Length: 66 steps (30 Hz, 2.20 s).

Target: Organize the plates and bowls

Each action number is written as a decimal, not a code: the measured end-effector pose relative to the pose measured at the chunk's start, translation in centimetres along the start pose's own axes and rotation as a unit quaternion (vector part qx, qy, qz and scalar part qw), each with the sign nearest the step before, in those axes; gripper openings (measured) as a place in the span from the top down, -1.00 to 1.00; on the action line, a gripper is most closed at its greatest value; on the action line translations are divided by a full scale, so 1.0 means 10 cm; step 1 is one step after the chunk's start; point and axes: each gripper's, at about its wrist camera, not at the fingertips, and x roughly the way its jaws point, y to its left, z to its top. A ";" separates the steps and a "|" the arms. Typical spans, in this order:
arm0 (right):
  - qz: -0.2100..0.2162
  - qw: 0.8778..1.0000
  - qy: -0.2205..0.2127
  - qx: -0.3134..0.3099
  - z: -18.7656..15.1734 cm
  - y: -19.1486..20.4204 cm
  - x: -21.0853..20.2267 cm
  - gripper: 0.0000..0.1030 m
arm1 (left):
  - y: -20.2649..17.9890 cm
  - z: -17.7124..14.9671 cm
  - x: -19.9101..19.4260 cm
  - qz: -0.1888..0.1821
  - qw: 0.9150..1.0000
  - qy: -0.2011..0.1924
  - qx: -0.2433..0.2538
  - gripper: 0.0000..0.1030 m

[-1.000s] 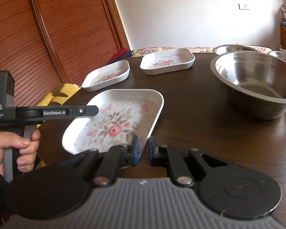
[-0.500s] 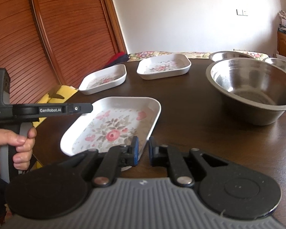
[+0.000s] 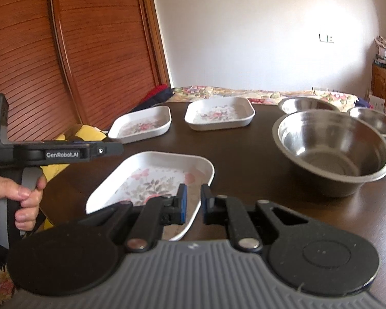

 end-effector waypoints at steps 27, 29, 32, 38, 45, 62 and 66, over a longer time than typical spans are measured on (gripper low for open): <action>-0.013 0.999 -0.045 -0.024 0.30 0.00 -0.10 0.17 | 0.00 0.14 -0.15 0.026 0.999 -0.035 0.017 -1.00; -0.011 0.999 -0.044 -0.025 0.33 0.01 -0.06 0.12 | 0.03 0.18 -0.14 0.028 0.999 -0.036 0.017 -1.00; -0.011 0.998 -0.043 -0.032 0.42 0.02 0.02 -0.07 | 0.09 0.24 -0.09 0.033 0.999 -0.038 0.017 -1.00; 0.004 0.998 -0.040 -0.041 0.60 0.06 0.19 -0.28 | 0.22 0.36 0.01 0.042 0.998 -0.036 0.017 -1.00; 0.036 0.997 -0.021 -0.067 0.85 0.23 0.53 -0.37 | 0.45 0.49 0.15 0.063 0.997 -0.025 0.028 -1.00; 0.078 0.991 0.082 -0.066 1.37 0.44 1.56 -0.03 | 1.12 0.64 0.64 0.072 0.997 0.016 0.015 -1.00; 0.078 0.989 0.105 -0.062 1.42 0.47 1.79 0.05 | 1.24 0.63 0.75 0.069 0.997 0.028 0.007 -0.92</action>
